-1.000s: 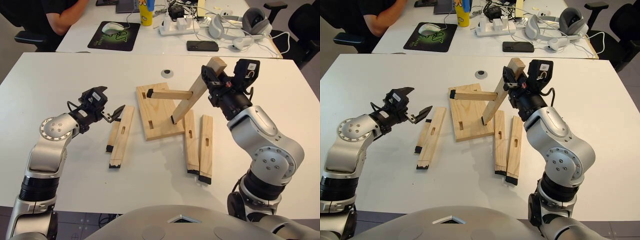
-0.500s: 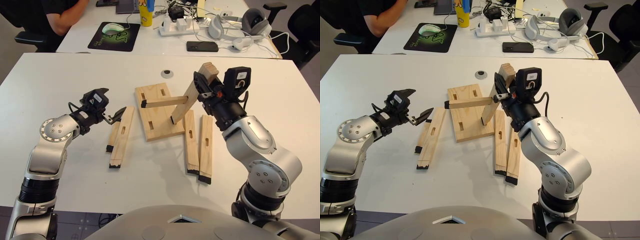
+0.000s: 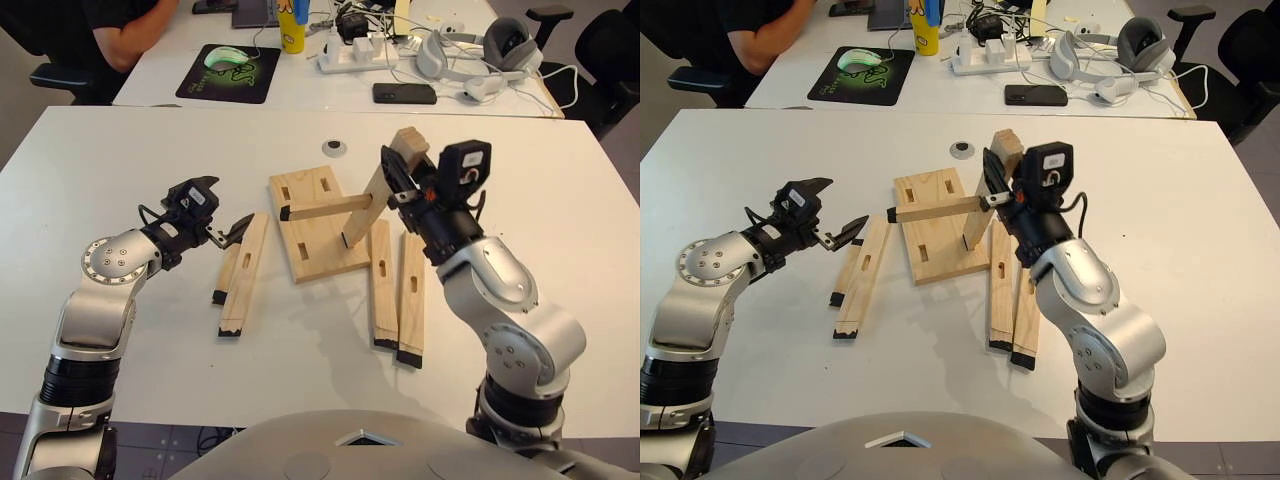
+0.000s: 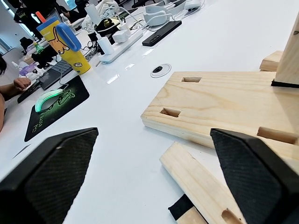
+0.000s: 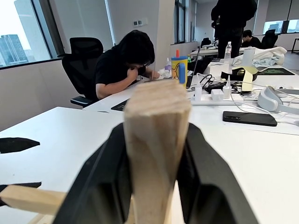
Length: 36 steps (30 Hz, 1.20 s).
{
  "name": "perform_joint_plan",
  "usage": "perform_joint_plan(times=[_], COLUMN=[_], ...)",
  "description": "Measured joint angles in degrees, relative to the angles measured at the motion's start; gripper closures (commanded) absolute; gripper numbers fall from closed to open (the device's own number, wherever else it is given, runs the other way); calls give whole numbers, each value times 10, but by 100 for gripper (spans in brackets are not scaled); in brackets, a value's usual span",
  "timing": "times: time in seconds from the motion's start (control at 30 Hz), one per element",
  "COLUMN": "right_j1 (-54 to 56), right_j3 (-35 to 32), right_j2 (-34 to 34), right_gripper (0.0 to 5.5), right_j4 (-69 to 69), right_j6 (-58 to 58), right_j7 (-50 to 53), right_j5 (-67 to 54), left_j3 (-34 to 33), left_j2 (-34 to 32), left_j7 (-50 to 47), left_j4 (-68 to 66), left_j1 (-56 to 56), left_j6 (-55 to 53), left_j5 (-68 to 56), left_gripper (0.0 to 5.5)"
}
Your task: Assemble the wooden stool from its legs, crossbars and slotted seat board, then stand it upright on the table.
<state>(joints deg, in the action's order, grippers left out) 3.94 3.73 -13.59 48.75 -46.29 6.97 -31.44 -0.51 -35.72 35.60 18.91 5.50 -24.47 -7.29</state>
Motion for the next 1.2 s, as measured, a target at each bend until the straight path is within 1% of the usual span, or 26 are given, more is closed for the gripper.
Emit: perform_joint_plan(times=[0.07, 0.13, 0.23, 0.4, 0.47, 0.67, 0.93, 1.07, 1.2], right_j1=[-30, -35, -9, 86, 107, 91, 20, 19, 40], right_j3=[-1, -1, 2, 13, 11, -10, -6, -5, -3], right_j2=[-10, -12, -9, 6, 15, 23, 14, 13, 14], right_gripper=[446, 446, 446, 446, 446, 446, 446, 446, 446], right_j4=[14, 15, 0, -63, -88, -96, -41, -39, -55], right_j6=[21, 24, 13, -40, -43, -29, 2, 3, -3], right_j7=[-11, -13, -8, 5, 8, 0, -10, -10, -10], right_j5=[0, 0, 0, 7, 13, 12, 16, 17, 17], left_j3=[0, 0, 1, 6, 10, 12, 13, 13, 14], left_j2=[0, 0, 0, 0, -1, -1, -1, -1, -1], left_j7=[1, 2, 6, 13, 16, 19, 19, 19, 19], left_j4=[0, 0, -2, -15, -25, -27, -29, -29, -29], left_j1=[0, 0, 2, 24, 34, 35, 35, 35, 35], left_j6=[0, 0, 0, 3, 5, 7, 10, 10, 11], left_j5=[0, 0, 0, 0, 1, 1, 1, 1, 1], left_gripper=[104, 104, 104, 104, 104, 104, 104, 104, 104])
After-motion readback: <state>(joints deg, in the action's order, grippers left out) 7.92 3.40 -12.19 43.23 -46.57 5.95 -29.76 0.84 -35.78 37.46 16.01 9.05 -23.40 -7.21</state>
